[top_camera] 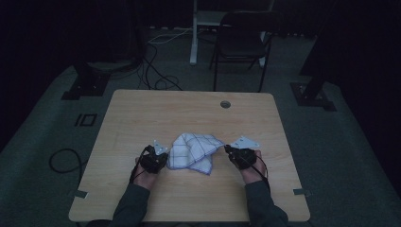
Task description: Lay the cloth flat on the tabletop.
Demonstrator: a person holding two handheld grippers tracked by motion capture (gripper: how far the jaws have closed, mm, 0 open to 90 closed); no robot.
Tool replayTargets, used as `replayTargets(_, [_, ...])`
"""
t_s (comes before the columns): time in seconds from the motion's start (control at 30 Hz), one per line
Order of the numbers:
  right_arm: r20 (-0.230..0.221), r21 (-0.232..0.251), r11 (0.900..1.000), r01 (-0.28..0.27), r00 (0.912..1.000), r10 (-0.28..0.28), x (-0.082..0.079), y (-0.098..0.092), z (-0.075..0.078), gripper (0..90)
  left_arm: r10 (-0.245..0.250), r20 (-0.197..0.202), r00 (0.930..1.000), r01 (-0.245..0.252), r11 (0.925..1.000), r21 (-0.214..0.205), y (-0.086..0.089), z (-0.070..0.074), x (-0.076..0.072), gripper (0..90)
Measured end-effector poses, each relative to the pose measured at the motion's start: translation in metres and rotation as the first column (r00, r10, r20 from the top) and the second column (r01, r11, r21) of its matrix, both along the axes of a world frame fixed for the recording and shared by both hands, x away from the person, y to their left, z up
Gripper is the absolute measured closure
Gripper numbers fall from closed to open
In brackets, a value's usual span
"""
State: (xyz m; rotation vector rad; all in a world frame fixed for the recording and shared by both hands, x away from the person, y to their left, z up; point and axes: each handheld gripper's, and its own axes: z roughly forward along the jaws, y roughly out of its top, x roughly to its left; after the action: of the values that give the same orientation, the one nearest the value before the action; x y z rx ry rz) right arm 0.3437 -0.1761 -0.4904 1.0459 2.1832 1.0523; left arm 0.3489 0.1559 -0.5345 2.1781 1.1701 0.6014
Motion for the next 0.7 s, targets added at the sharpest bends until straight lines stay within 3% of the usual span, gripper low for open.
replayTargets(0.23, [-0.002, 0.002, 0.9998, 0.020, 0.9998, -0.020, -0.001, -0.009, -0.001, 87.6, 0.024, 0.004, 0.9997, -0.024, 0.9994, 0.024, 0.009, 0.001, 0.004, 85.8])
replayTargets(0.7, [-0.011, -0.002, 0.9986, 0.054, 0.9985, -0.054, -0.001, -0.024, -0.006, 87.6, 0.068, 0.012, 0.9976, -0.068, 0.9974, 0.024, 0.023, 0.000, 0.009, 85.8])
